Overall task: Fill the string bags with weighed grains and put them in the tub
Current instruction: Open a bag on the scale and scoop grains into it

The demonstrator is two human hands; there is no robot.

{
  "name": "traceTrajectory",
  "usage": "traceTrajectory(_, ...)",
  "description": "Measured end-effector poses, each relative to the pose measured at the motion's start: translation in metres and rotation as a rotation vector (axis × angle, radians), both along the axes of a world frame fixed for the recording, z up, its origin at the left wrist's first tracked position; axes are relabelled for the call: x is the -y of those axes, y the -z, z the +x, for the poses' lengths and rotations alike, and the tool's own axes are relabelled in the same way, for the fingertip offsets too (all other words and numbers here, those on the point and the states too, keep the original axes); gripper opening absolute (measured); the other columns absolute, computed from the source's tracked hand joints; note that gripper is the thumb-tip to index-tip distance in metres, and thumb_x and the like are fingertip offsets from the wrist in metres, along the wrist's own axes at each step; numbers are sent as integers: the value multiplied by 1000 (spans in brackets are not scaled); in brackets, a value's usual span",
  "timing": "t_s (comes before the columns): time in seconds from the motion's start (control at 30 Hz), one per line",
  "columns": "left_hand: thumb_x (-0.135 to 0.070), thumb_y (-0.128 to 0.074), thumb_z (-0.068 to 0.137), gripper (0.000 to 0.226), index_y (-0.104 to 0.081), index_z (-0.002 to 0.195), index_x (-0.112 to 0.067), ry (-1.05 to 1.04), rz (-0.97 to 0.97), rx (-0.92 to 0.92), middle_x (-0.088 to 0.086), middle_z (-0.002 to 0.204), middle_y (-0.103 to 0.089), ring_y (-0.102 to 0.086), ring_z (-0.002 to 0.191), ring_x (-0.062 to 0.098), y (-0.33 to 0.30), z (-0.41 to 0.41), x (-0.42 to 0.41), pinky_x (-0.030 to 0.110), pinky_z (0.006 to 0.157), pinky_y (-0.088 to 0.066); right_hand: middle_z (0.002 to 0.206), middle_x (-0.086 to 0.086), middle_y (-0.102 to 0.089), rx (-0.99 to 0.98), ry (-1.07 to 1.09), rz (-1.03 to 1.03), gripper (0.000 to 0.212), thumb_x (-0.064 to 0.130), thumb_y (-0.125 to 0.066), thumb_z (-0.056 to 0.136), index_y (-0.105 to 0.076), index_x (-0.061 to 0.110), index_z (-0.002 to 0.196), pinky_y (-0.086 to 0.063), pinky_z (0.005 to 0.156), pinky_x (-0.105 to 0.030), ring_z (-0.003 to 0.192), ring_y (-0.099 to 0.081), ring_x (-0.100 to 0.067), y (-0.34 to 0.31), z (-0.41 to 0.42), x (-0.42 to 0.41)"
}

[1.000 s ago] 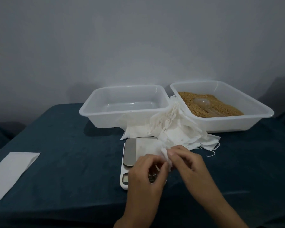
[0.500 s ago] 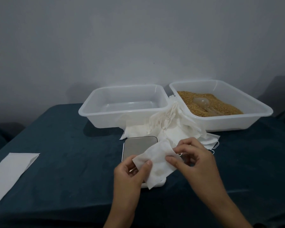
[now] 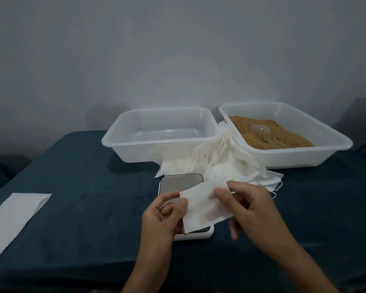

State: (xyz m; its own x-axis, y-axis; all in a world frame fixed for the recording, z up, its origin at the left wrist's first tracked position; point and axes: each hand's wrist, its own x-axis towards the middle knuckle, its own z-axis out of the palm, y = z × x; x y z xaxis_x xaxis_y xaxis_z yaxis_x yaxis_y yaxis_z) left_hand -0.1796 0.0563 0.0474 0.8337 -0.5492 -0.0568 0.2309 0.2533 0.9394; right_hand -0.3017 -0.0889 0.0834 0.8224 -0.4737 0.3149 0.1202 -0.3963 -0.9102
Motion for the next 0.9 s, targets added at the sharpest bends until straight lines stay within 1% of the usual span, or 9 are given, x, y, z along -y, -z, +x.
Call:
traceTrajectory(0.2,-29,-74,82,43,-68,119,-9,63,-18,-13,19,94,-78,-74,77,27,0,5,-2,28,61,-59,51,-10,-52,-48,-63,-196,47,46,-60,98,-51,14,65,-38,48,-18,43,-62,-13,-11,3,2)
traceTrajectory(0.3,-47,-76,89,33,-70,117,-30,-108,127,390,-6,108,-76,-72,99,16,2,2,-3,22,77,-57,50,-9,-48,-24,22,-256,42,40,-59,99,-46,22,63,-37,44,-18,37,-62,-16,-15,8,4)
traceTrajectory(0.4,-51,-76,82,71,-48,146,-36,25,266,911,-23,145,-51,-49,137,4,-6,1,-4,15,107,-41,49,-6,-54,-42,53,-305,41,39,-59,101,-47,23,65,-39,41,-19,32,-57,-16,-20,16,7)
traceTrajectory(0.47,-45,-74,82,86,-31,156,-36,147,362,1057,-25,150,-39,-40,144,6,-11,1,4,25,116,-39,49,-6,-55,-90,25,-300,41,46,-56,101,-50,22,68,-38,40,-20,32,-57,-17,-25,21,8)
traceTrajectory(0.53,-30,-70,87,78,-31,155,-35,181,385,1053,-21,147,-45,-44,140,7,-17,3,15,35,114,-43,55,-6,-61,-136,-39,-276,43,61,-49,98,-61,27,76,-40,42,-20,34,-59,-18,-32,24,8)
traceTrajectory(0.6,-14,-65,89,59,-46,141,-32,215,341,999,-21,128,-59,-58,121,7,-22,8,25,30,99,-51,64,-5,-66,-154,-69,-242,56,78,-40,90,-68,30,82,-44,45,-23,38,-63,-20,-40,26,9)
traceTrajectory(0.67,-7,-65,86,49,-49,122,-35,222,314,968,-26,100,-61,-62,94,1,-24,12,34,15,76,-48,67,-6,-66,-201,-74,-204,87,89,-32,81,-68,9,90,-44,44,-25,41,-65,-22,-46,28,15)
traceTrajectory(0.73,-9,-71,87,50,-47,120,-38,231,281,952,-23,92,-62,-63,86,-1,-27,17,45,10,68,-46,76,-4,-71,-264,-79,-198,107,92,-28,75,-65,-6,98,-41,41,-20,43,-67,-23,-51,33,23)
traceTrajectory(0.9,-13,-70,96,33,-53,120,-28,254,190,803,-7,105,-68,-66,94,6,-29,46,72,17,74,-54,84,-1,-78,-159,-2,-186,84,83,-27,85,-75,15,97,-37,35,-21,41,-65,-27,-76,47,50)
